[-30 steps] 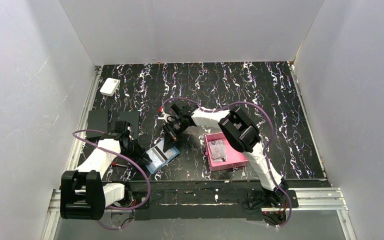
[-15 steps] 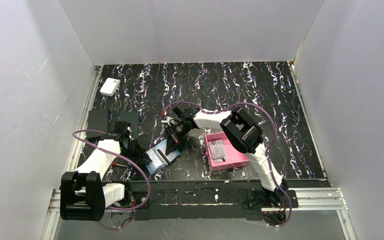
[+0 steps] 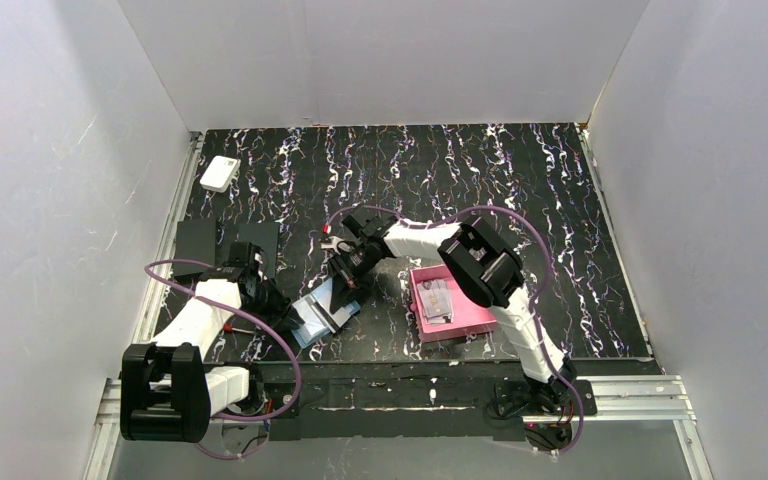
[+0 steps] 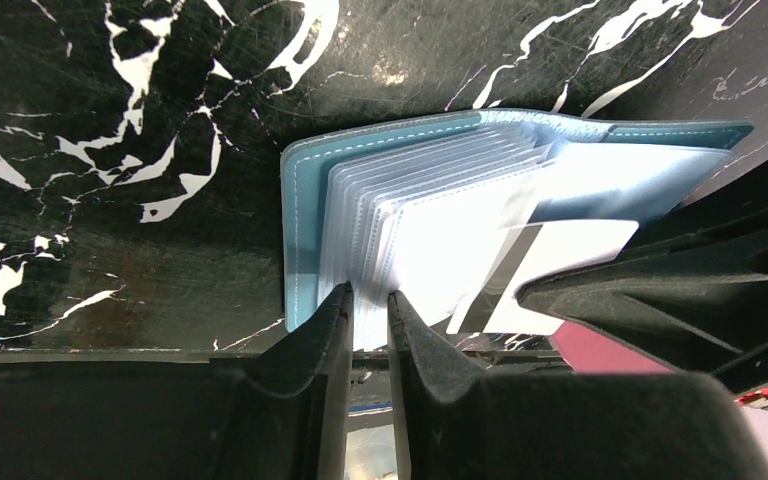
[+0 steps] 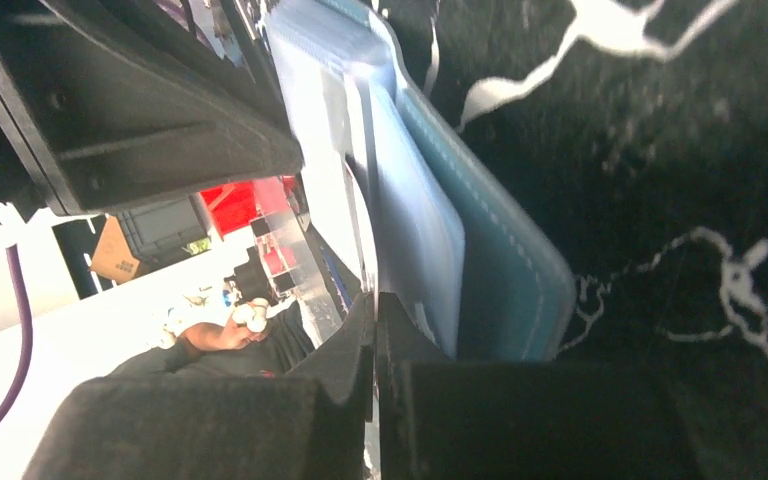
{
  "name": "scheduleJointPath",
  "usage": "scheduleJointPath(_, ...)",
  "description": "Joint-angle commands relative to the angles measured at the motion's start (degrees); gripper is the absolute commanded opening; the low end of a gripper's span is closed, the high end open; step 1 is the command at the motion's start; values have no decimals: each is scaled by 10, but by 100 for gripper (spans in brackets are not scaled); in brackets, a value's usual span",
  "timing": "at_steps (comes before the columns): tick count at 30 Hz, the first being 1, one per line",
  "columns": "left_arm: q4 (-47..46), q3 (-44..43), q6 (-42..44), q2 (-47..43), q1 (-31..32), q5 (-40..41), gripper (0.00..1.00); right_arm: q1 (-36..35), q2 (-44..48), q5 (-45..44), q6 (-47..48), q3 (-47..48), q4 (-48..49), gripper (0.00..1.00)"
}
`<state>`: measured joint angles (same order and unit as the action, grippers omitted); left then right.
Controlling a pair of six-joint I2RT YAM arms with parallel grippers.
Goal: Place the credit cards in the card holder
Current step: Insert the credit card into the card holder.
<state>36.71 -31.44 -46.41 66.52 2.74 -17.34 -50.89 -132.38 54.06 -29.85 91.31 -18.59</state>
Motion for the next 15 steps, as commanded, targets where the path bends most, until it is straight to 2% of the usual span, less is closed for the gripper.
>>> scheduleJointPath(1,-18,25,5,4,3,42,12,-17,-52,-49,58,67,-62,1)
scheduleJointPath(6,-20,25,4,4,3,42,12,-17,-91,-39,115,139,-128,1)
scheduleJointPath(15,-23,27,6,10,2,39,12,-16,-109,-43,168,190,-143,1)
